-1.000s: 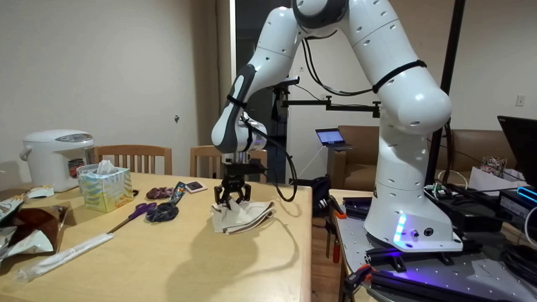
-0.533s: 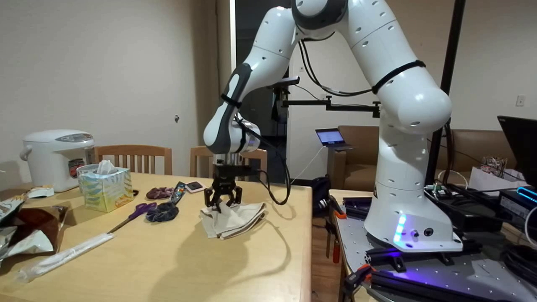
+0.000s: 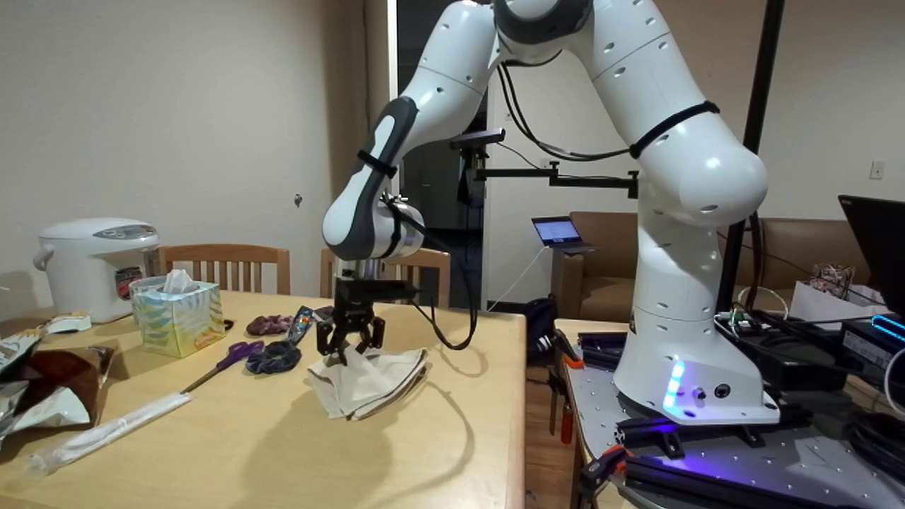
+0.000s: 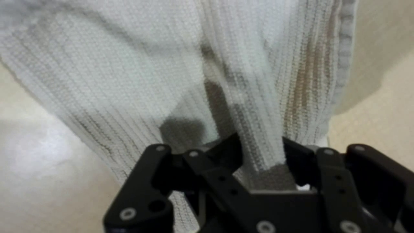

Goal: Wipe the table with the towel

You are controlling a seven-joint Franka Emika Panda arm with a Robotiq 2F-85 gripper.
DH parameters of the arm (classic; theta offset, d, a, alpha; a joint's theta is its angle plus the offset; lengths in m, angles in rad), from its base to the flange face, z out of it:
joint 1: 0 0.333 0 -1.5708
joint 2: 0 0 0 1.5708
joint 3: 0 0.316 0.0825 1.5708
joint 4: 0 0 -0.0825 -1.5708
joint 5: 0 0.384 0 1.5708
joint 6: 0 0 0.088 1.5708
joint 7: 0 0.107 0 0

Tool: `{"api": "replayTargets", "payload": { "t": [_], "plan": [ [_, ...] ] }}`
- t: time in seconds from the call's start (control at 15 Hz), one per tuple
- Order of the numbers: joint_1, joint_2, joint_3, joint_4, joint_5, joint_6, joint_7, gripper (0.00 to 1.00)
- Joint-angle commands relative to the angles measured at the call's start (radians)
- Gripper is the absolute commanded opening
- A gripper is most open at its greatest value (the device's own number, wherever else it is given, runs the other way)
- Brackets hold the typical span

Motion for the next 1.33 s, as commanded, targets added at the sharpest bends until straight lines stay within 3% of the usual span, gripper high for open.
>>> {"api": "replayTargets", "payload": {
  "t": [0.0,0.4,0.87,1.27],
  "plan": [
    [0.057,0.017,-0.018,0.028,-0.061,0.006,0.053,0.05],
    [0.085,0.068,-0.018,0.058,-0.092,0.008,0.052,0.05],
    [0.025,0.064,-0.049,0.006,-0.040,0.040,0.088,0.05],
    [-0.066,0.042,-0.031,-0.068,0.032,0.069,0.068,0.05]
  ]
}}
